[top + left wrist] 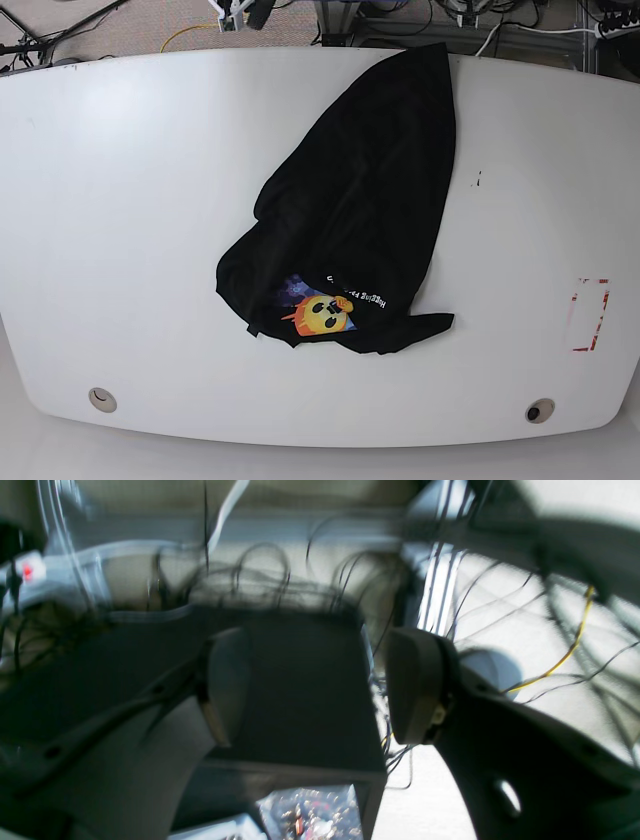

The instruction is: Fold the T-shirt properly

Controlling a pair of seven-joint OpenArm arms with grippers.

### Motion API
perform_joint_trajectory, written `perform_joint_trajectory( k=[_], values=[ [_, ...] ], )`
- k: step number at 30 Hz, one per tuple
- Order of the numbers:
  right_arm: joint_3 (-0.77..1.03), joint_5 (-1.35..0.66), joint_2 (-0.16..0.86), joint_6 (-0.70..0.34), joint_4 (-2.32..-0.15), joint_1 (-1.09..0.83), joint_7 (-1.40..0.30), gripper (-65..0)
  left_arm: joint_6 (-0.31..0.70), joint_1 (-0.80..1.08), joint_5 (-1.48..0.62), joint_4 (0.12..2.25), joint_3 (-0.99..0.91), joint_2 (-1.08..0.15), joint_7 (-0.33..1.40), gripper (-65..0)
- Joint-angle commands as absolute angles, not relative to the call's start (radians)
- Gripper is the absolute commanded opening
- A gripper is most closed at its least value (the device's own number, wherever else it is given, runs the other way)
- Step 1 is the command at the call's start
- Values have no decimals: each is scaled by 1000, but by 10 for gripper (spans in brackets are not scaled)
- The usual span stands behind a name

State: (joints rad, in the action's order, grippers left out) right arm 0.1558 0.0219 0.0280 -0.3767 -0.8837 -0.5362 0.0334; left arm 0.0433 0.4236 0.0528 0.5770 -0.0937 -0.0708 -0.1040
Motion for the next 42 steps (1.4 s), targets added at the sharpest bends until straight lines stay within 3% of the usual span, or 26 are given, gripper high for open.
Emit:
perform_joint_trajectory(
  k=[1, 7, 21, 42],
  values=[
    [157, 15, 33, -386, -932, -547, 59, -469, 42, 427, 56, 587, -94, -73, -116, -263],
    [157, 13, 28, -386, -1018, -593, 51, -469, 42, 441, 54, 613, -97, -73, -119, -263],
    [160, 12, 33, -386, -1061, -677, 58, -469, 42, 657, 54, 1027, -97, -73, -28, -263],
    [163, 10, 31, -386, -1380, -949, 54, -469, 42, 989, 54, 1477, -99, -74, -28, -263]
  ],
)
